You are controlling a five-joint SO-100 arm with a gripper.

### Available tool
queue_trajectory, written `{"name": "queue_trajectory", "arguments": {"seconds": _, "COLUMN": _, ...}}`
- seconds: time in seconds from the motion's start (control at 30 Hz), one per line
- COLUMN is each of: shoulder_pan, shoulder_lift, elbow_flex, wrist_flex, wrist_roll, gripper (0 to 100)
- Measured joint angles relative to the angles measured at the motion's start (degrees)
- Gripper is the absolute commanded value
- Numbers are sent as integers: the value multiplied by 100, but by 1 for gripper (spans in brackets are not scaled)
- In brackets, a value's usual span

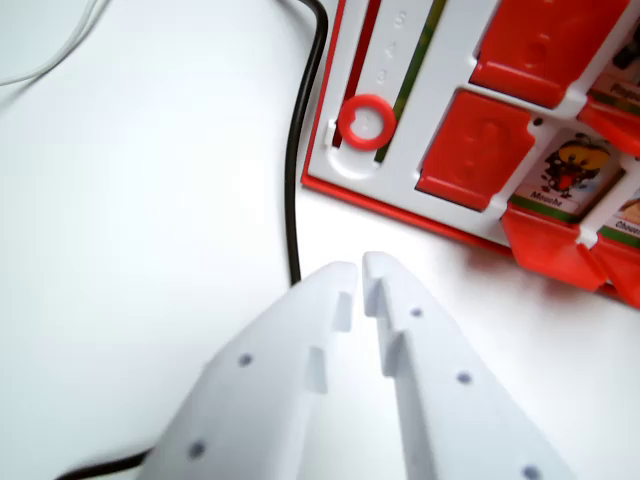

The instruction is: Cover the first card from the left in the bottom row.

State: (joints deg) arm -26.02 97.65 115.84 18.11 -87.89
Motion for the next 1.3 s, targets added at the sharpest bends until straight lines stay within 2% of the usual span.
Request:
{"name": "queue_trajectory", "arguments": {"seconds": 0.33, "shoulder_pan": 132, "shoulder_lift": 3208, "elbow_flex": 1846, "wrist_flex": 932, "wrist_roll": -53, "gripper": 0}}
{"name": "queue_trajectory", "arguments": {"seconds": 0.57, "shoulder_pan": 598, "shoulder_lift": 5493, "elbow_flex": 2751, "wrist_flex": 1828, "wrist_roll": -334, "gripper": 0}}
{"name": "queue_trajectory", "arguments": {"seconds": 0.83, "shoulder_pan": 1239, "shoulder_lift": 7356, "elbow_flex": 2918, "wrist_flex": 3067, "wrist_roll": -510, "gripper": 0}}
{"name": "queue_trajectory", "arguments": {"seconds": 1.03, "shoulder_pan": 1890, "shoulder_lift": 8253, "elbow_flex": 2918, "wrist_flex": 3788, "wrist_roll": -650, "gripper": 0}}
{"name": "queue_trajectory", "arguments": {"seconds": 1.23, "shoulder_pan": 2408, "shoulder_lift": 8525, "elbow_flex": 2918, "wrist_flex": 4351, "wrist_roll": -642, "gripper": 0}}
{"name": "queue_trajectory", "arguments": {"seconds": 1.3, "shoulder_pan": 2461, "shoulder_lift": 8552, "elbow_flex": 2874, "wrist_flex": 4403, "wrist_roll": -598, "gripper": 0}}
